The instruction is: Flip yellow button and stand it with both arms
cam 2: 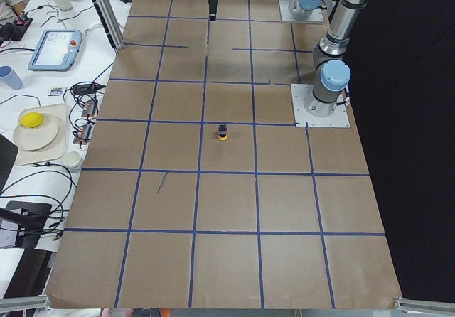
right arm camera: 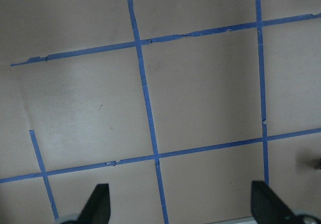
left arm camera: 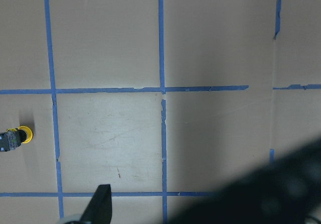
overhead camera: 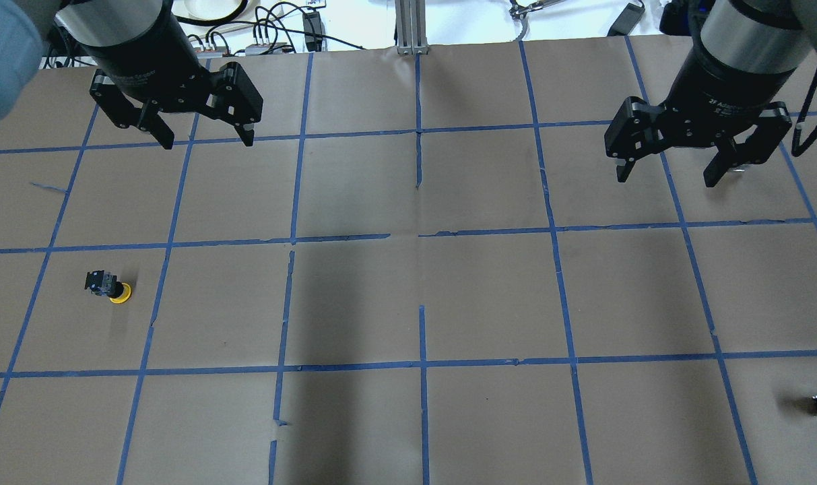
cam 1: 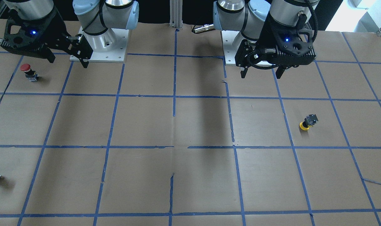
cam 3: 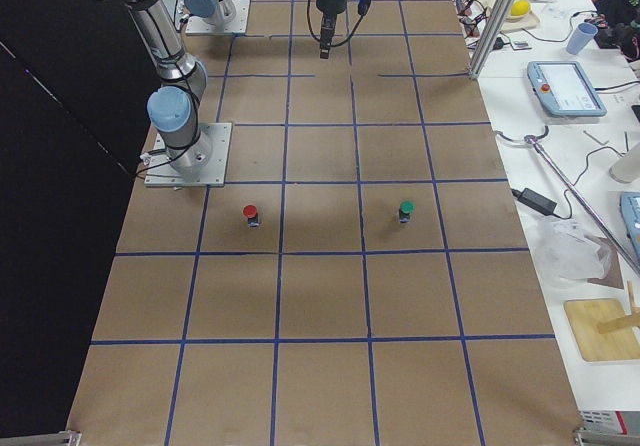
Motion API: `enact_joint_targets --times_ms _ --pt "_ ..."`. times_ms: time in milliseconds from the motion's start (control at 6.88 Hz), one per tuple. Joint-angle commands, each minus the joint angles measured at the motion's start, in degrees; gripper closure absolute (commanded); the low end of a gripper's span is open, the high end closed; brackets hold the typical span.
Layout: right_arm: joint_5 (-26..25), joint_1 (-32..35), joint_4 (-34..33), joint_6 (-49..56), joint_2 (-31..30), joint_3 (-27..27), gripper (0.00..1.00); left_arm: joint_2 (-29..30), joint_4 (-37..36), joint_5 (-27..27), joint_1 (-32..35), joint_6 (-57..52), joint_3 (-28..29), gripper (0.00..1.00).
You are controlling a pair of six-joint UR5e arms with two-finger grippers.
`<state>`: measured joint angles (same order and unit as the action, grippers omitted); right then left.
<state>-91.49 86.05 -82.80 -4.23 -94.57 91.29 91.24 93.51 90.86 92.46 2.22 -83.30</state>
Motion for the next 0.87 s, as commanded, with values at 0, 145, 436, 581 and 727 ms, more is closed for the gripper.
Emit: enact_joint_targets --times_ms 0,145,436,581,727 --pt "-0.09 -0.09 0.01 0.01 -0.01 0.02 0.00 -0.09 0.01 0.02 -0.09 -0.54 -0.11 0.01" --pt "-0.18 -0.09 0.01 0.01 -0.01 0.11 0.00 -0.44 0.18 -0.16 -0.61 -1.42 -0.20 0.01" --pt "-0.18 -0.09 0.27 0.01 -0.09 0.11 0.00 -0.10 1.41 -0.16 -4.11 -7.39 -0.55 0.01" --pt "-0.09 0.00 0.36 0.01 -0.01 0.20 0.00 0.51 1.50 -0.07 -6.66 -10.54 -2.03 0.01" --pt "-0.35 0.00 0.71 0.01 -0.09 0.20 0.00 0.52 1.68 0.10 -9.55 -15.53 -3.79 0.01"
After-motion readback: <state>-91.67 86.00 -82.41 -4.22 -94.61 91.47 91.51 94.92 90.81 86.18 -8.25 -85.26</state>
